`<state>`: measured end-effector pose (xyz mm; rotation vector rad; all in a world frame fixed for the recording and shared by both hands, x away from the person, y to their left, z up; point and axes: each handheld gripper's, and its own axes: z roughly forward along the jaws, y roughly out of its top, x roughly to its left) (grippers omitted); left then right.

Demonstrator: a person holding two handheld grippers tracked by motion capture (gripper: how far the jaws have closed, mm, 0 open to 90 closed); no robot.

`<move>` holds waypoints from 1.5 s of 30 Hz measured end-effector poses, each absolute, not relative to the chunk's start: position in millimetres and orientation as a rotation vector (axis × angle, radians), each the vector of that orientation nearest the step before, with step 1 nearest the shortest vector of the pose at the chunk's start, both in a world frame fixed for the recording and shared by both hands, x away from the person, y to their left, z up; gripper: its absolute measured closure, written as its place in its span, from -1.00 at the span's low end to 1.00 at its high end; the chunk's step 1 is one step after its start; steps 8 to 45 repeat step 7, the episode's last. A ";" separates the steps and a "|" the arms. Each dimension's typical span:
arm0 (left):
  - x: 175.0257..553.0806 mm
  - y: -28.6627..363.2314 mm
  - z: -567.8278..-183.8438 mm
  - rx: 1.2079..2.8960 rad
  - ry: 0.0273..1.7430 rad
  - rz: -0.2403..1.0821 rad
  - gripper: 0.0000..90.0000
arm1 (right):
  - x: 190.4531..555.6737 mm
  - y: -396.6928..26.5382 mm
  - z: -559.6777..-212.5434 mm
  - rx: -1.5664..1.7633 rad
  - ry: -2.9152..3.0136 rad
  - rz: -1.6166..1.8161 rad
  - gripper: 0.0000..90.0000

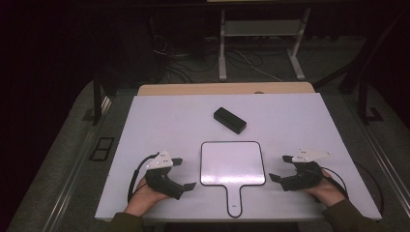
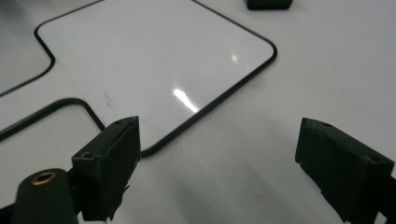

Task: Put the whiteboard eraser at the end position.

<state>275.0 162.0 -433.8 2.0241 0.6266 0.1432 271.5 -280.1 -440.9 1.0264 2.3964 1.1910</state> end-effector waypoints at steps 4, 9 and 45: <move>274.6 162.2 -433.6 2.025 0.624 0.144 -1.00 | 266.5 -281.7 -444.7 1.027 2.407 1.186 -0.72; 274.7 162.0 -433.7 2.024 0.624 0.142 -1.00 | 266.5 -281.5 -443.9 1.015 2.399 1.190 -0.72; 274.7 162.0 -433.7 2.024 0.624 0.142 -1.00 | 266.5 -281.5 -443.9 1.015 2.399 1.190 -0.72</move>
